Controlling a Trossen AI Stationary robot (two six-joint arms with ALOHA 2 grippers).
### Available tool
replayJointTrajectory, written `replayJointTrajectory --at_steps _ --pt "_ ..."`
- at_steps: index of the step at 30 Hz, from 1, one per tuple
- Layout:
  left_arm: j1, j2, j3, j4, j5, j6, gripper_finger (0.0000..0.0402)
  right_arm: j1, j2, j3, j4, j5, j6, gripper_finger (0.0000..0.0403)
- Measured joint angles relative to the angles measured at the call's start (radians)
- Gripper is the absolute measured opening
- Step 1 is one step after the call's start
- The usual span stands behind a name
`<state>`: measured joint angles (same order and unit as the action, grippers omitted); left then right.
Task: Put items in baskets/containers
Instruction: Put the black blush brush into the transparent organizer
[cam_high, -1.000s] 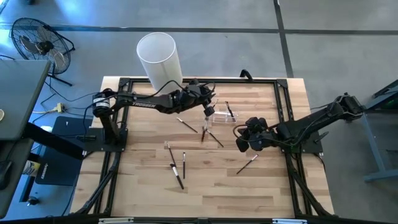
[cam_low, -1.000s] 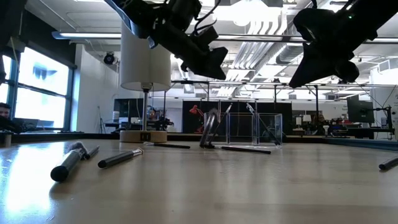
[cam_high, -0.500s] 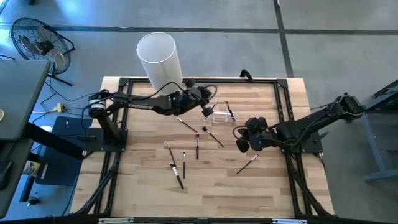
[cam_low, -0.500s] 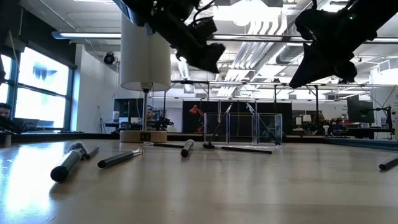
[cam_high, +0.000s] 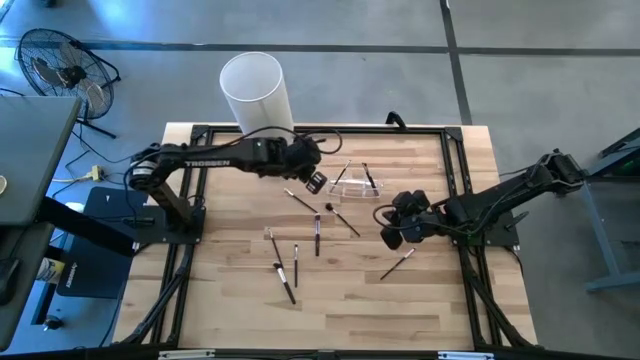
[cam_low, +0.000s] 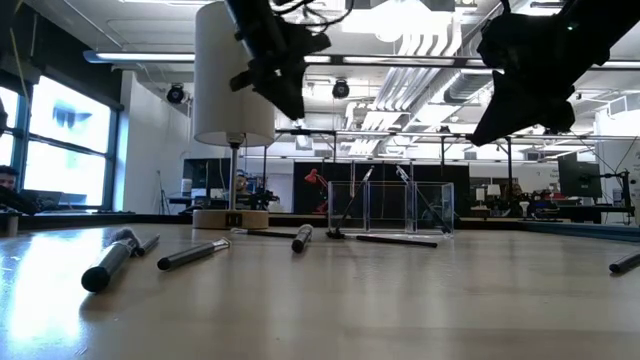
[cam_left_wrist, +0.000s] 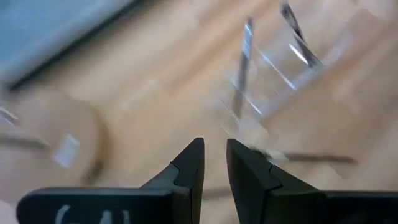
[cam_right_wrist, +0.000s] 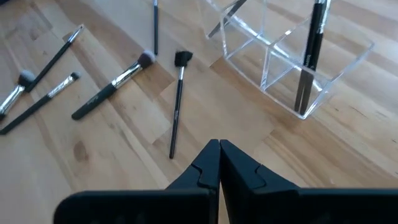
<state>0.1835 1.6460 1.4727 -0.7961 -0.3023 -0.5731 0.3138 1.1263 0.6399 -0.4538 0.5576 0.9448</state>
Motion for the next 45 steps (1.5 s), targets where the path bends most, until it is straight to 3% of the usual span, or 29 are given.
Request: replayJointTrajectory --at_steps 3,8,19,26,37,45 --pt "-0.001 -0.001 -0.028 -0.010 0.098 -0.106 0.0068 0.000 0.000 0.000 0.001 -0.030 -0.014 0.0002" --pt "-0.044 0.041 -0.062 -0.015 0.130 -0.275 0.0068 0.000 0.000 0.000 0.002 -0.069 -0.015 0.0003" --pt "-0.088 0.187 -0.064 0.074 0.176 -0.459 0.0068 0.000 0.000 0.000 0.003 -0.097 -0.013 0.0004" --pt "-0.087 0.274 -0.063 0.108 0.253 -0.475 0.0070 0.000 0.000 0.000 0.002 -0.101 -0.011 0.0001" --pt "-0.087 0.324 -0.062 0.126 0.280 -0.509 0.0131 0.001 0.000 0.000 -0.005 -0.121 -0.029 0.0002" --pt "-0.087 0.386 -0.059 0.164 0.336 -0.558 0.0138 0.001 0.000 0.000 -0.008 -0.129 -0.050 0.0001"
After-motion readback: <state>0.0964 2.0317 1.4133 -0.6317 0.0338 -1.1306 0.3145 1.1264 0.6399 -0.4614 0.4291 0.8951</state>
